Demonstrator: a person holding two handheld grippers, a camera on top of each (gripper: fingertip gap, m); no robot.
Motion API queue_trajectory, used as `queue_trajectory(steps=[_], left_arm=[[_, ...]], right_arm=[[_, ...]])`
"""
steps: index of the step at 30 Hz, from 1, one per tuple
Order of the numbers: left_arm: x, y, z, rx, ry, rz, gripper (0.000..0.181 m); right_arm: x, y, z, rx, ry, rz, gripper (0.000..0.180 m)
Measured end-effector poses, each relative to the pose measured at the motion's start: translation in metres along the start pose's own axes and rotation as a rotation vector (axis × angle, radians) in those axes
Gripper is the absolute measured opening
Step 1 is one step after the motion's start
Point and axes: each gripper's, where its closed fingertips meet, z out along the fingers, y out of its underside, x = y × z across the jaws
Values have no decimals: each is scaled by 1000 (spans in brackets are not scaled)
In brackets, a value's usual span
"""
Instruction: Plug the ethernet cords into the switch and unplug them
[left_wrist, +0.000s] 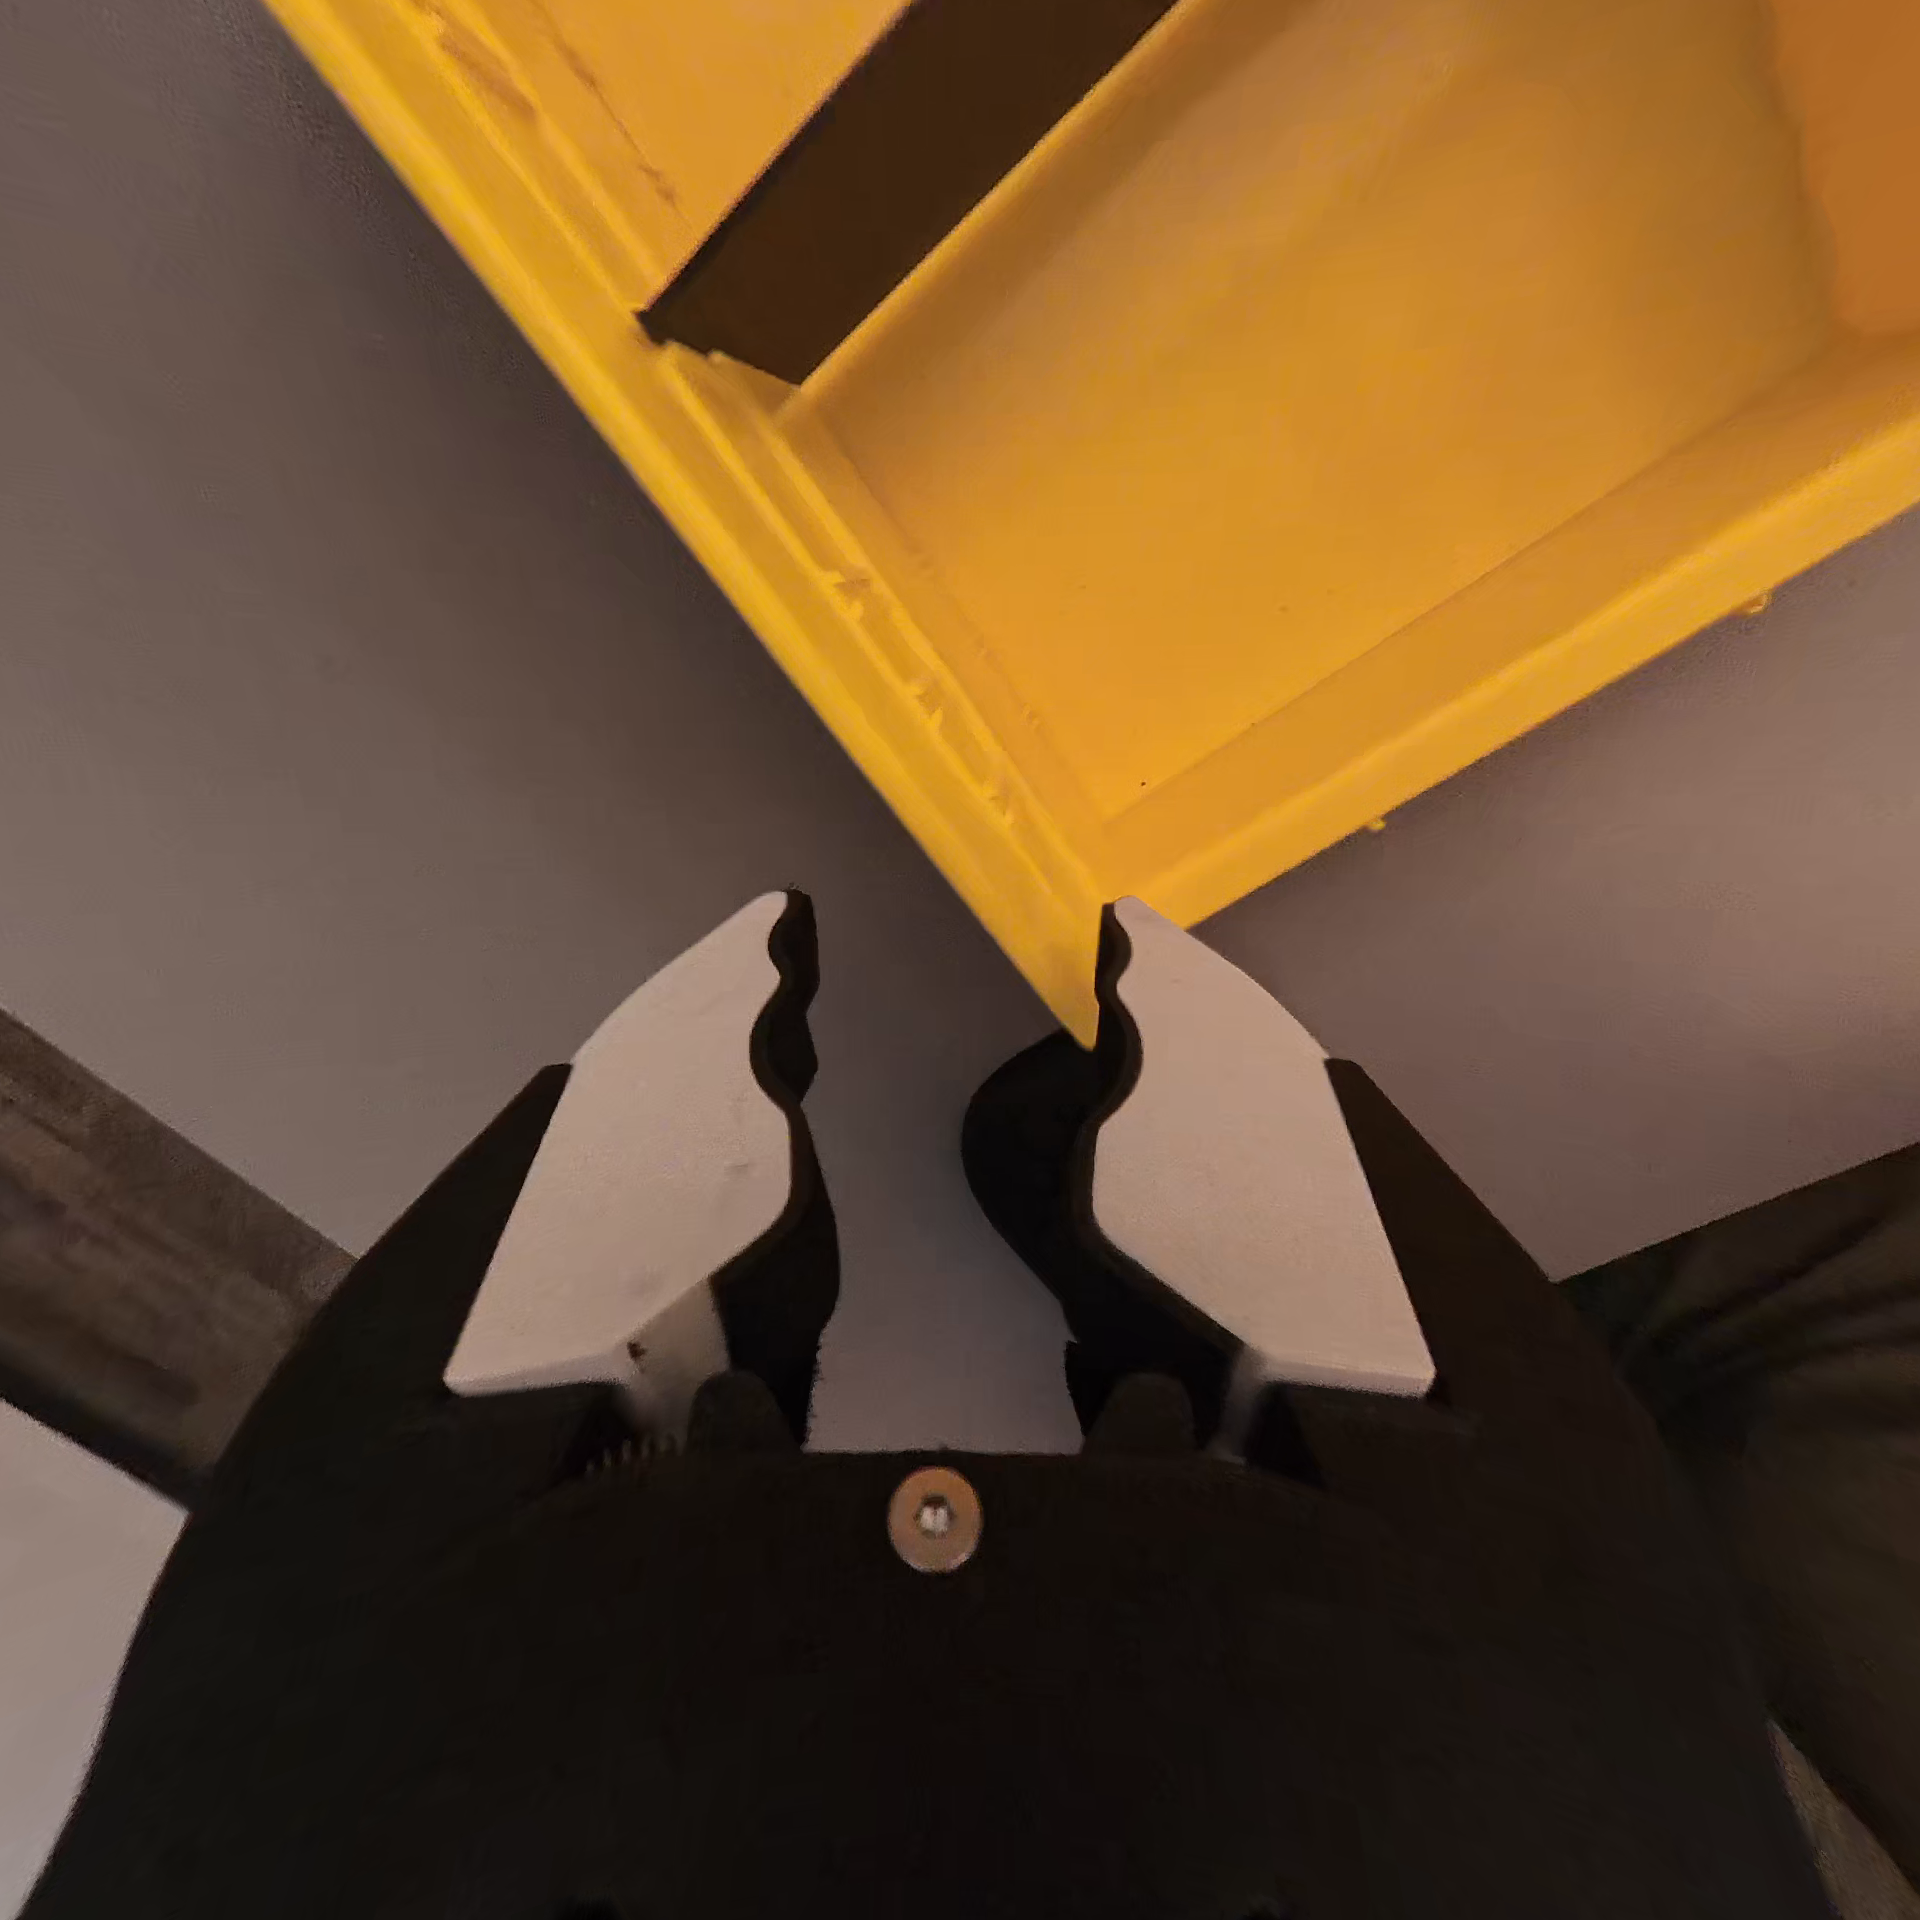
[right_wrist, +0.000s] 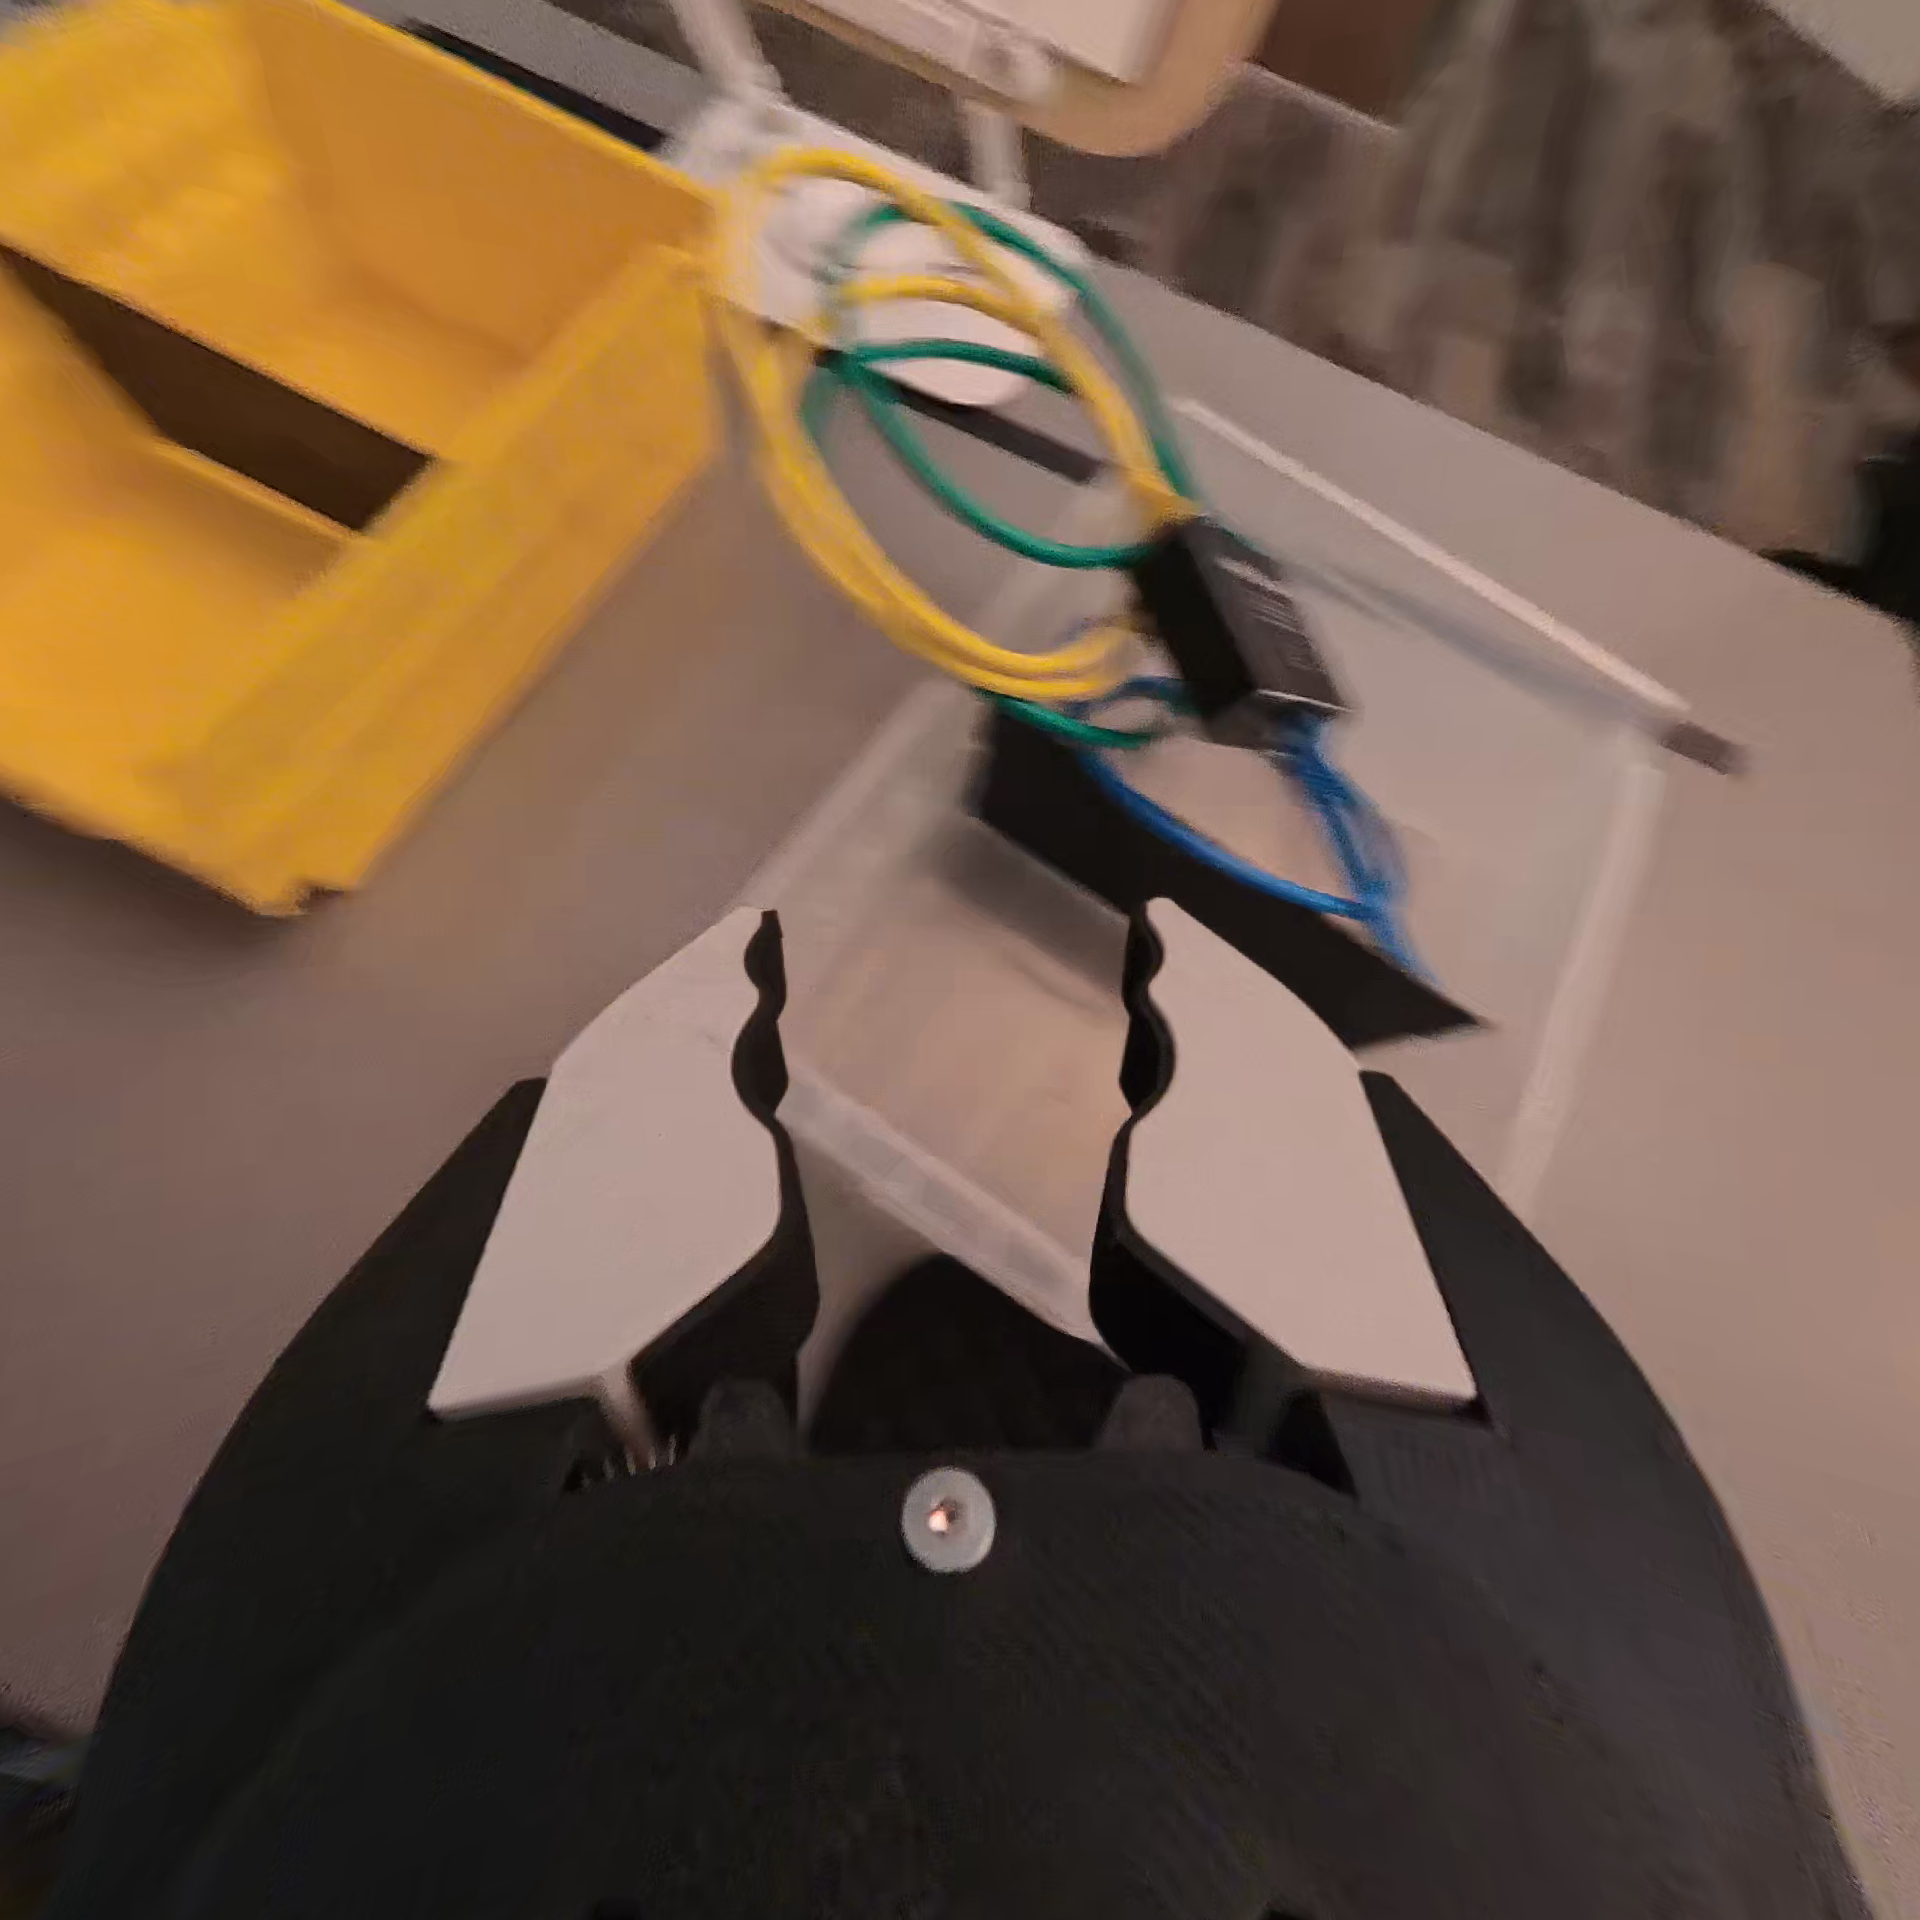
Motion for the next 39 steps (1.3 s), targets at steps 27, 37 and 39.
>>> queue_trajectory(steps=[27, 37, 39], left_arm=[[-35, -88, -219, 1231, -605, -150, 94], [-34, -119, -196, 1131, -857, -141, 102], [-34, -119, -195, 1125, -860, -144, 102]], right_arm=[[-168, -14, 164, -600, -323, 285, 77], [-171, 2, 178, -773, -285, 392, 50], [-171, 4, 177, -802, -281, 398, 48]])
